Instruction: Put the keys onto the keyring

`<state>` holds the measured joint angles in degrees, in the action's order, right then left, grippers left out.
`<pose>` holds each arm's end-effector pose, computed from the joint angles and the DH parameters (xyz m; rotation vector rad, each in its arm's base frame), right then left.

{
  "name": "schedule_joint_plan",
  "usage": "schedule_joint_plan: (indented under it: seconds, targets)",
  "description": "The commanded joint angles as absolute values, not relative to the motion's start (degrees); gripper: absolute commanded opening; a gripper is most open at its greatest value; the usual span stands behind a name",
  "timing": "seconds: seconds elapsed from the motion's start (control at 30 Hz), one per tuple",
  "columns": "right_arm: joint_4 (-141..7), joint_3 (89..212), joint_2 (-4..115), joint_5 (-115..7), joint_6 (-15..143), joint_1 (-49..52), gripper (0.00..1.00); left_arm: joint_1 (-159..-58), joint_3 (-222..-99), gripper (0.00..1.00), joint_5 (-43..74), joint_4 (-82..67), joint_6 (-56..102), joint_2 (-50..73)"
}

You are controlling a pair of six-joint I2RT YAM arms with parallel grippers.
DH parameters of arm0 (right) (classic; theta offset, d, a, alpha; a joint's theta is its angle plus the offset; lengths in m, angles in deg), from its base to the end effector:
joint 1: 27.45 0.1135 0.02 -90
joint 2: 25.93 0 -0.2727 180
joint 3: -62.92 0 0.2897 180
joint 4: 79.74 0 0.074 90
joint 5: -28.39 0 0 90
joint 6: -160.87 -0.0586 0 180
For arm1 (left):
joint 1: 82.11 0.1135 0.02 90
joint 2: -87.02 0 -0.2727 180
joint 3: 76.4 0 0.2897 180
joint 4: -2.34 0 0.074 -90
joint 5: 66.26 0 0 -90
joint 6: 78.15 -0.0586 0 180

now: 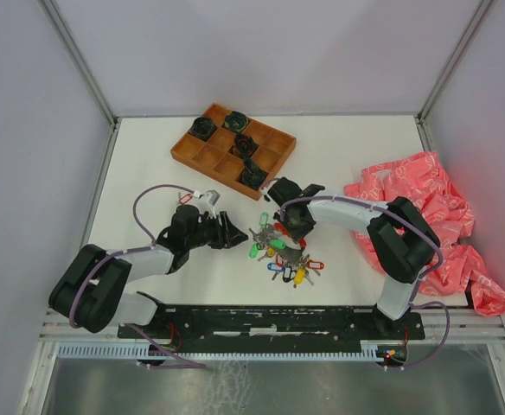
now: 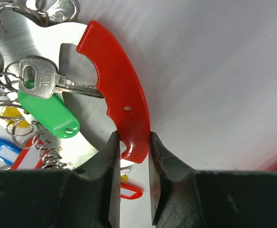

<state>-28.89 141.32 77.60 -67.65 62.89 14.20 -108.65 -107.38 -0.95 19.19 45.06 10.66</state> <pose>0.2866 0.2467 0.1273 -0.8150 2.7578 0.0107 0.2315 -0.1430 0.1115 0.1567 2.1969 -1.0613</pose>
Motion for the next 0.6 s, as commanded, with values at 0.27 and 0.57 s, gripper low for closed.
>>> schedule_joint_plan:
  seconds: [0.27, 0.57]
  targets:
    - [-36.7, 142.1, 66.0, -82.6, 72.9, 21.5, 0.07, -104.7, -113.9, 0.58, -11.5, 25.2, 45.4, 3.2]
    - [-43.5, 138.9, 60.9, -84.4, 80.6, 25.8, 0.07, -103.7, -119.0, 0.6, -15.7, 22.6, 37.8, 3.5]
